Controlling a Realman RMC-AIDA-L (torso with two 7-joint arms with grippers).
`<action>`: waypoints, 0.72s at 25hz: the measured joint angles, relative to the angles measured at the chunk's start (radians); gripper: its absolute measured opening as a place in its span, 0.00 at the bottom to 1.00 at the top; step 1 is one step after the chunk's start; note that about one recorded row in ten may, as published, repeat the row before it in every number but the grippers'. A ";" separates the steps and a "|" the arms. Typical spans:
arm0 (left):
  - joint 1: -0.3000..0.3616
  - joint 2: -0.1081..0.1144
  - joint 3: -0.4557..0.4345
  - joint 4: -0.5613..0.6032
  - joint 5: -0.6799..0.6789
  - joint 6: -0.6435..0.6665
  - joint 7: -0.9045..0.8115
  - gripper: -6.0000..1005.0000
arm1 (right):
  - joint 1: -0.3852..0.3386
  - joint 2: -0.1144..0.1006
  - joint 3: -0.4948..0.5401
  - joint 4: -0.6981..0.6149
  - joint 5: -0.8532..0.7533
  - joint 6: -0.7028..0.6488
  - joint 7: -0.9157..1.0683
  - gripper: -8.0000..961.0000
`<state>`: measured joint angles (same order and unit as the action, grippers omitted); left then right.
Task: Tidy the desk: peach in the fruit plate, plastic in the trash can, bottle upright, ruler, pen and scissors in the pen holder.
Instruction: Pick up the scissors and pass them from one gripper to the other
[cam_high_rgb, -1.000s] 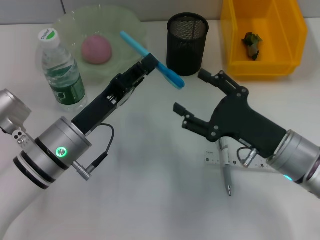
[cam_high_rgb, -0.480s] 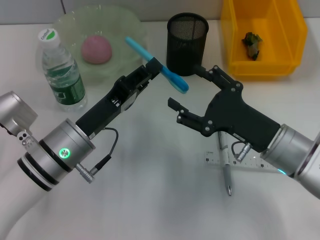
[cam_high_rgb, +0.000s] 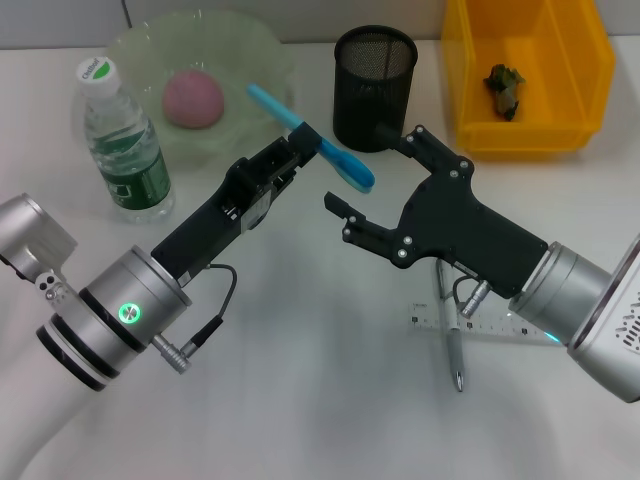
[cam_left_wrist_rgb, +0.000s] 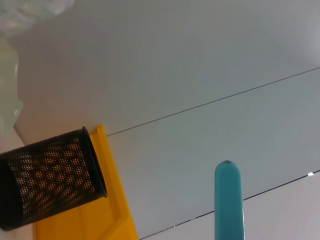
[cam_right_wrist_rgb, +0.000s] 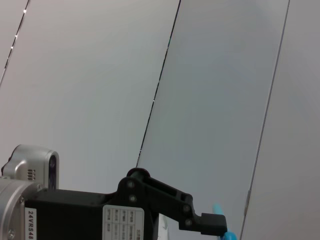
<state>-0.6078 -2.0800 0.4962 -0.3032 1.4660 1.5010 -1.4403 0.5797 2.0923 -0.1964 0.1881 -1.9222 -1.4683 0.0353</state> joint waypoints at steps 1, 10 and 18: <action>0.000 0.000 0.000 0.000 0.000 0.000 0.000 0.29 | 0.000 0.000 0.000 0.000 0.000 0.000 0.000 0.86; -0.001 -0.001 -0.010 -0.009 0.001 -0.004 0.009 0.29 | 0.015 0.000 0.000 -0.005 -0.007 0.020 0.000 0.86; -0.006 -0.002 -0.023 -0.011 0.013 -0.009 0.013 0.29 | 0.023 0.000 0.000 -0.006 -0.008 0.028 0.000 0.72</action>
<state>-0.6137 -2.0815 0.4730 -0.3146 1.4793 1.4919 -1.4274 0.6022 2.0923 -0.1963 0.1817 -1.9298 -1.4402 0.0351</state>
